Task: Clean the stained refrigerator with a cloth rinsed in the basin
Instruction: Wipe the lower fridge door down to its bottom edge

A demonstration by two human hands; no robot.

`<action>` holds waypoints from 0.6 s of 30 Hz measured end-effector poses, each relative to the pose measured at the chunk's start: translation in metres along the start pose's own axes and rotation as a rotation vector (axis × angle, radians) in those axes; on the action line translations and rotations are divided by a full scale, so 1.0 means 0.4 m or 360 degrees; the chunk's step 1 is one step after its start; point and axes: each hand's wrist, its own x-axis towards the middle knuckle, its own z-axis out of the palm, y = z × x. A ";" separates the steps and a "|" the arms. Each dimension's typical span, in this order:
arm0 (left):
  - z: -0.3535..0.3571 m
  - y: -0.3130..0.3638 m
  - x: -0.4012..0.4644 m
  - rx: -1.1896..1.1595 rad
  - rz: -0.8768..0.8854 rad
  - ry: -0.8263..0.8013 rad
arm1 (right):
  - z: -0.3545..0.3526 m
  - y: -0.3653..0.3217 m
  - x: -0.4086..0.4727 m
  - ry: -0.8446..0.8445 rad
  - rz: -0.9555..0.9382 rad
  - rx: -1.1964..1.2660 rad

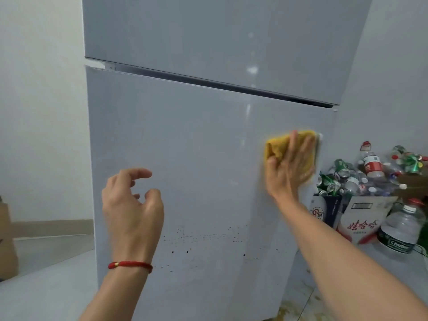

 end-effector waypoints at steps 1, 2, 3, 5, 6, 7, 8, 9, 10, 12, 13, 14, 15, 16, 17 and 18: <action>-0.022 -0.020 0.018 0.0052 -0.0044 0.0095 | -0.002 0.024 -0.003 0.0002 0.0414 0.0137; -0.040 -0.042 0.034 0.0095 -0.0092 0.0159 | -0.005 0.040 -0.017 0.0003 0.0771 0.0257; -0.057 -0.064 0.048 0.0133 -0.0140 0.0208 | -0.002 0.037 -0.038 0.0000 0.1017 0.0350; -0.082 -0.104 0.066 0.0174 -0.0242 0.0284 | 0.015 -0.006 -0.096 0.0005 0.1175 0.0470; -0.093 -0.120 0.071 0.0168 -0.0299 0.0314 | 0.039 -0.043 -0.135 0.0027 0.1108 0.0493; -0.095 -0.133 0.073 0.0133 -0.0357 0.0338 | 0.066 -0.086 -0.175 0.0045 0.0963 0.0482; -0.096 -0.147 0.073 0.0095 -0.0407 0.0359 | 0.092 -0.142 -0.216 0.0031 0.0771 0.0452; -0.099 -0.161 0.070 0.0071 -0.0446 0.0371 | 0.120 -0.204 -0.258 -0.0002 0.0568 0.0401; -0.098 -0.170 0.067 0.0044 -0.0479 0.0371 | 0.143 -0.267 -0.286 -0.0021 0.0364 0.0323; -0.090 -0.181 0.061 0.0020 -0.0524 0.0348 | 0.168 -0.398 -0.319 -0.0037 -0.0055 0.0146; -0.088 -0.185 0.057 0.0029 -0.0529 0.0334 | 0.179 -0.453 -0.336 -0.0067 -0.0314 0.0052; -0.087 -0.185 0.054 0.0034 -0.0523 0.0321 | 0.190 -0.495 -0.357 -0.0095 -0.0586 -0.0048; -0.087 -0.187 0.053 0.0035 -0.0514 0.0314 | 0.204 -0.525 -0.381 -0.0140 -0.0840 -0.0134; -0.088 -0.191 0.053 0.0035 -0.0510 0.0318 | 0.215 -0.541 -0.405 -0.0207 -0.1065 -0.0209; -0.089 -0.195 0.050 0.0034 -0.0516 0.0324 | 0.224 -0.540 -0.425 -0.0272 -0.1274 -0.0276; -0.089 -0.200 0.046 0.0039 -0.0519 0.0323 | 0.230 -0.523 -0.435 -0.0328 -0.1481 -0.0313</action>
